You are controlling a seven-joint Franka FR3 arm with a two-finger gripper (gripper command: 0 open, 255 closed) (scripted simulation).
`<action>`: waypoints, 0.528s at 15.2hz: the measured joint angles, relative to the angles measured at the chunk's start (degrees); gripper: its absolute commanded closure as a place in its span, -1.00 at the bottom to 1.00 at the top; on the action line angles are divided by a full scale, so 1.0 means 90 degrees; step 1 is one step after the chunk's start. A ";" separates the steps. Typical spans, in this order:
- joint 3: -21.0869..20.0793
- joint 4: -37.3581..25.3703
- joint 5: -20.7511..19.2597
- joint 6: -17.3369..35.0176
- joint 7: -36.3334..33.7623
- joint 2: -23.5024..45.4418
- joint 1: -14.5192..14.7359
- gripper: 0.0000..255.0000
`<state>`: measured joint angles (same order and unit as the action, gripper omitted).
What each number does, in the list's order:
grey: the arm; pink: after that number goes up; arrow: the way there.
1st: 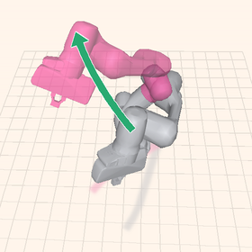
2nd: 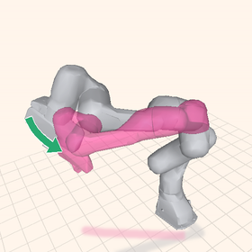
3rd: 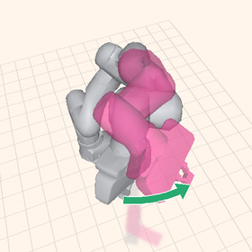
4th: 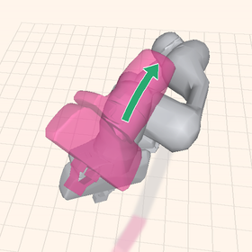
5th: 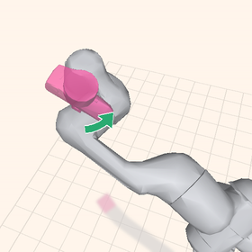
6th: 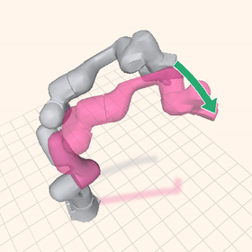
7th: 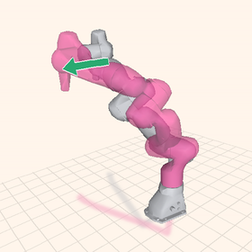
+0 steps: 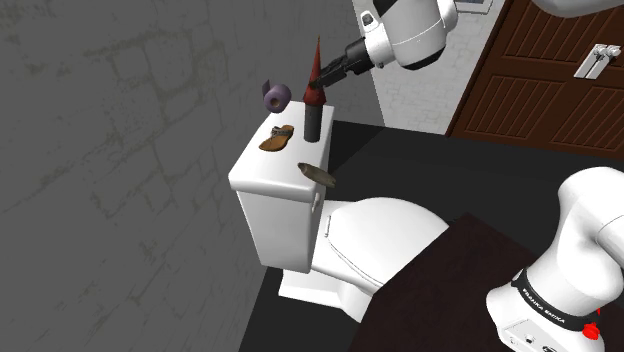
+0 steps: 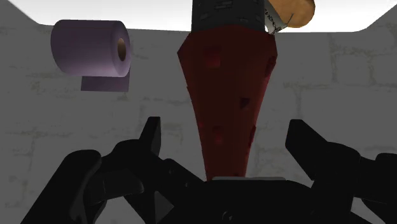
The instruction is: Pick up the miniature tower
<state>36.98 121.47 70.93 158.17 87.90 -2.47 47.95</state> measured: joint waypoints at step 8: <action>0.0044 0.0035 0.1114 -0.0066 0.1027 0.0351 0.0008 1.00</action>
<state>37.38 121.79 80.96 157.57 97.15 0.69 48.02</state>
